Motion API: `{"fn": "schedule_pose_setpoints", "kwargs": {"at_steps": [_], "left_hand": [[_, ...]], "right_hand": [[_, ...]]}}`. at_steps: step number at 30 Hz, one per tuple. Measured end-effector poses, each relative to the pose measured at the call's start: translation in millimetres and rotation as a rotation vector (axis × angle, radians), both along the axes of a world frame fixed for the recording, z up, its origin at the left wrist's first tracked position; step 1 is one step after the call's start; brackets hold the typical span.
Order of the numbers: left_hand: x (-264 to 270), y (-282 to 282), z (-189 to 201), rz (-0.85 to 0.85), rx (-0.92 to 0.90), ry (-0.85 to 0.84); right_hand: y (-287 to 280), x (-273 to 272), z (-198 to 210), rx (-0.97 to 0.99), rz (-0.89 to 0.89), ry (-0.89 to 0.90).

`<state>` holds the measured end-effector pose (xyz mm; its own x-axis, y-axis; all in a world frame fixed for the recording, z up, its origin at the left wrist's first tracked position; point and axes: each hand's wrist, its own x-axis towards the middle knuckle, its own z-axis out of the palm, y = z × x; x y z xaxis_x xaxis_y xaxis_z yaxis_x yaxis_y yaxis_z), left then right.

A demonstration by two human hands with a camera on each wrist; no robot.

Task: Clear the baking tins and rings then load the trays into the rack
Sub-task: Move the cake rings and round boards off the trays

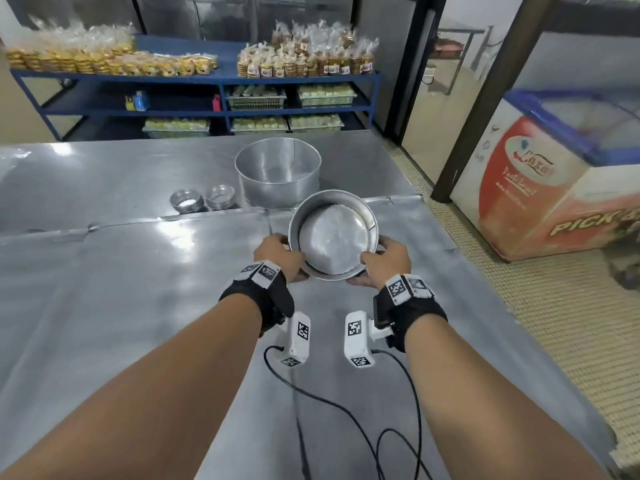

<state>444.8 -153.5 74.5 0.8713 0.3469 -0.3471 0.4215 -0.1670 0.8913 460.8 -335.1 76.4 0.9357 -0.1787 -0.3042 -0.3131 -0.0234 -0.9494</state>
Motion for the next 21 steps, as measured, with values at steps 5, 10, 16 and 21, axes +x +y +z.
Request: {"fn": "schedule_pose_setpoints", "kwargs": {"at_steps": [5,10,16,21], "left_hand": [[73.8,-26.4,-26.9,0.026,-0.101,-0.048],[149.7,-30.5,-45.5,0.02,-0.122,-0.098],[240.2,-25.3,-67.2,0.023,-0.07,-0.187],[290.6,-31.3,-66.4,0.039,-0.065,-0.254]], "right_hand": [[-26.4,79.4,-29.7,0.127,0.015,0.052],[-33.2,160.9,-50.0,0.214,0.075,0.022],[-26.1,251.1,-68.2,0.234,0.073,-0.044],[-23.0,311.7,-76.6,0.209,0.089,-0.101]]}}
